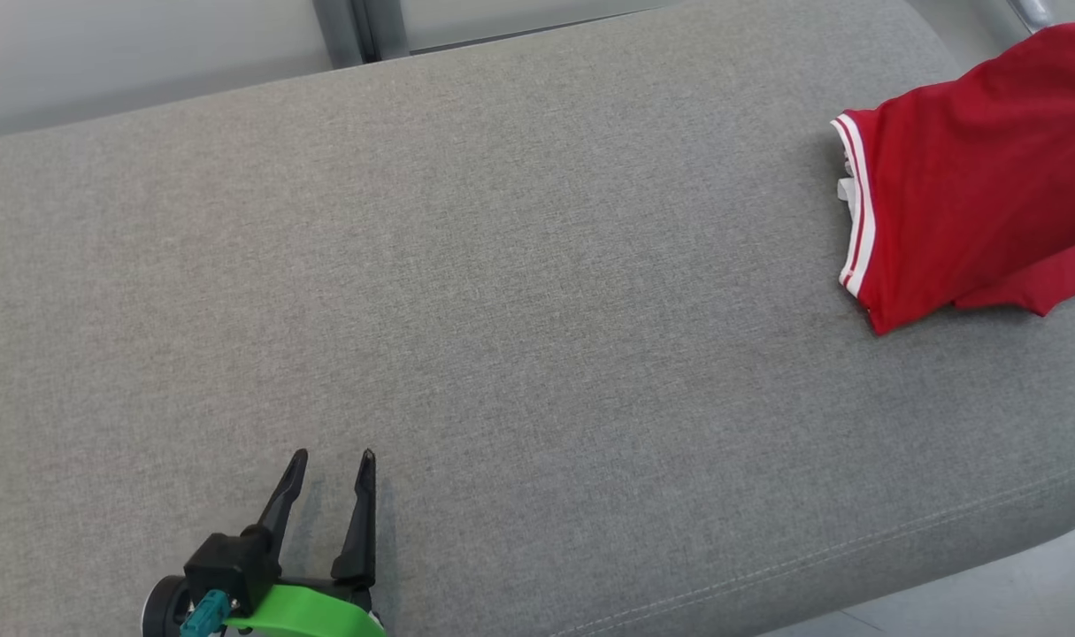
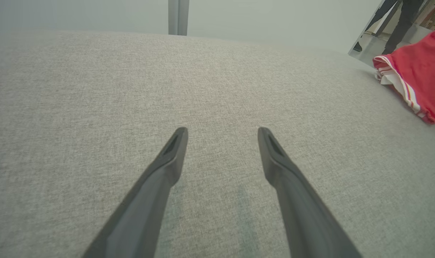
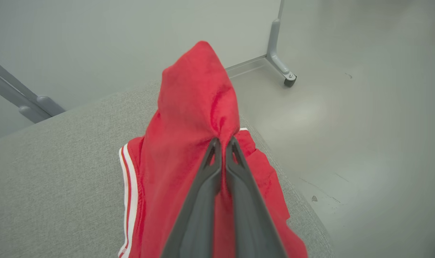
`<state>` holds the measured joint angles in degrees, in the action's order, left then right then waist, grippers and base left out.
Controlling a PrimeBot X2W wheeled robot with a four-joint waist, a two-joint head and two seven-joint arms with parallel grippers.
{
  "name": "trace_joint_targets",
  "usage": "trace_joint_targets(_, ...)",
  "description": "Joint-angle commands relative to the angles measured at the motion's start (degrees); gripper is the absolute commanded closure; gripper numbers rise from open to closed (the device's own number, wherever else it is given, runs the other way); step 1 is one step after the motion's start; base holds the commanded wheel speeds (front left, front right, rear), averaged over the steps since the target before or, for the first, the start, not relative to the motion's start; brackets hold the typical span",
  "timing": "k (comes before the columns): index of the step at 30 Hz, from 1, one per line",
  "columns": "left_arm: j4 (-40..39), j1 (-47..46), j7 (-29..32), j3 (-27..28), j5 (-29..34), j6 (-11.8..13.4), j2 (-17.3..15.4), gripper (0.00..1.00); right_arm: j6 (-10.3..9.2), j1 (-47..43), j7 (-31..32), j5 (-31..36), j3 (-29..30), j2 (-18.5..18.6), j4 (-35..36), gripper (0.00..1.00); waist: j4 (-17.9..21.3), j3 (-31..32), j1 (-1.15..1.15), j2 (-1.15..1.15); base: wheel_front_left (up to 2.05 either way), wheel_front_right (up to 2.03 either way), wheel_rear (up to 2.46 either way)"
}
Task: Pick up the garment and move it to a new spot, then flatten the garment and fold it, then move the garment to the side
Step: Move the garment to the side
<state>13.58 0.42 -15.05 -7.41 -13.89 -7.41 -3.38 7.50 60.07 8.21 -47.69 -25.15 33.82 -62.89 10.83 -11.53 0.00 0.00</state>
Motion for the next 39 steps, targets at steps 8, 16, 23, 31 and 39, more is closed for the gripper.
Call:
trace_joint_targets(8,0.8,-2.2,-0.1,-2.2,-0.2,-0.2,-1.5,0.0,-0.03,3.4,-9.3,5.0,2.9,-1.6,-9.8,1.0,-3.7,-3.2,0.0,0.0,0.0,0.0,0.0)
trace_joint_targets(16,0.2,-3.0,-0.1,-0.9,-0.4,-0.2,-2.6,0.0,-0.06,1.4,-12.0,13.5,8.8,3.9,-10.9,0.0,-5.6,-6.1,0.0,0.0,0.0,0.0,0.0)
trace_joint_targets(23,0.3,-3.3,-0.1,-0.1,-0.7,-0.2,-2.9,0.0,-0.06,0.0,-16.9,22.8,16.0,2.9,-11.0,0.0,-5.2,-6.7,0.0,0.0,0.0,0.0,0.0)
trace_joint_targets(31,0.7,-2.3,-0.1,1.1,-1.3,-0.2,-2.1,0.0,-0.06,-0.7,-23.3,31.0,18.1,-1.6,-8.6,0.0,-4.8,-2.4,0.0,0.0,0.0,0.0,0.0)
trace_joint_targets(39,1.2,1.1,-0.1,1.9,-0.4,-0.2,-1.3,0.0,-0.06,-16.0,-23.4,32.7,23.6,-3.0,16.5,0.0,-8.2,7.7,0.0,0.0,0.0,0.0,0.0)
